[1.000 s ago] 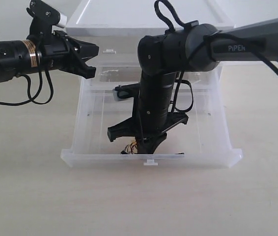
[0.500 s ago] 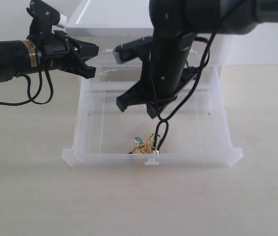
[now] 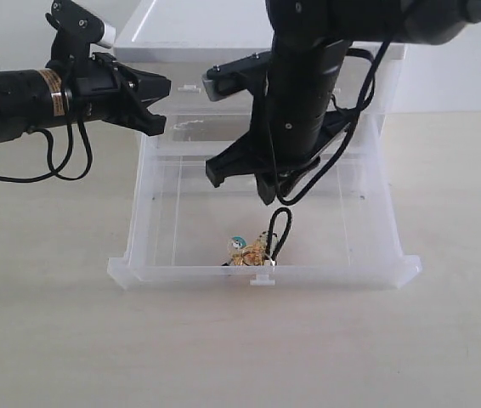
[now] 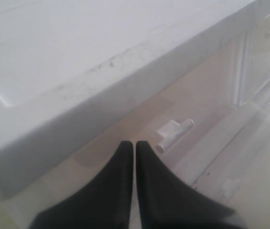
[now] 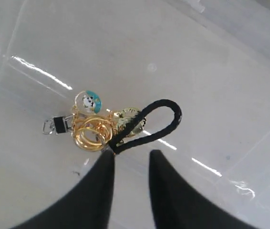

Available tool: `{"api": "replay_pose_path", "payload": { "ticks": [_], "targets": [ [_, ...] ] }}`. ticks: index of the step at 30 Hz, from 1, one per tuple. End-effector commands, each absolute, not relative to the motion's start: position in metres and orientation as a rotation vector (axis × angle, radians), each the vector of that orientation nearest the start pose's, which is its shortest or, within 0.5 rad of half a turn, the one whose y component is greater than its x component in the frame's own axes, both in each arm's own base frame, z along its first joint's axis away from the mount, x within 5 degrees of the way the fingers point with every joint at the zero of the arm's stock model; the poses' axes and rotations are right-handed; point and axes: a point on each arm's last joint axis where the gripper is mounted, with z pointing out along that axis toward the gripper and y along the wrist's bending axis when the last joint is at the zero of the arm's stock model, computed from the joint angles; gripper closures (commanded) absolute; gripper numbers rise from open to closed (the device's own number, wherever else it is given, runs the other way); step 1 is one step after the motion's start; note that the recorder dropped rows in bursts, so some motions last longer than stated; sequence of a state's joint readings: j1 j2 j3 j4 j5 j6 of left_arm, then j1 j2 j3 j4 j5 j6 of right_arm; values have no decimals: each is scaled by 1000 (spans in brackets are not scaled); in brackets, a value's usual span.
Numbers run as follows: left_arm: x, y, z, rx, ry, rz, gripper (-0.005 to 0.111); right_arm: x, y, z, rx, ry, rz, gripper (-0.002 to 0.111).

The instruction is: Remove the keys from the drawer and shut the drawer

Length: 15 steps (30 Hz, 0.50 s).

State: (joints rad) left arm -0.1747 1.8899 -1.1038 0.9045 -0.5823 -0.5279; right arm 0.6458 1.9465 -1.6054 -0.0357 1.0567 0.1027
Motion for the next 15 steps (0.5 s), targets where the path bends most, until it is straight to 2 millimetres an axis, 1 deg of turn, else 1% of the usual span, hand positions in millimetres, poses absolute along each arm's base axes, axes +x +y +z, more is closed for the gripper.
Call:
{"api": "replay_pose_path", "payload": {
  "ticks": [1,2,3,6,8,10,12,15],
  "targets": [
    [413,-88,221,352,1785,-351,103,340,247,226,-604,2814,94,50],
    [413,-88,221,352,1785,-351,103,342,247,222,-556,2822,83,44],
    [413,-88,221,352,1785,-351,103,344,247,217,-507,2834,76,43],
    [413,-88,221,352,1785,-351,103,349,248,199,-428,2868,41,48],
    [413,-88,221,352,1785,-351,103,354,245,187,-415,2888,26,53],
    [413,-88,221,342,1788,-359,103,360,241,178,-386,2906,24,53],
    [413,-88,221,339,1789,-361,103,363,236,172,-356,2930,22,51],
    [413,-88,221,337,1789,-363,103,367,232,171,-328,2931,33,52]
  ]
}}
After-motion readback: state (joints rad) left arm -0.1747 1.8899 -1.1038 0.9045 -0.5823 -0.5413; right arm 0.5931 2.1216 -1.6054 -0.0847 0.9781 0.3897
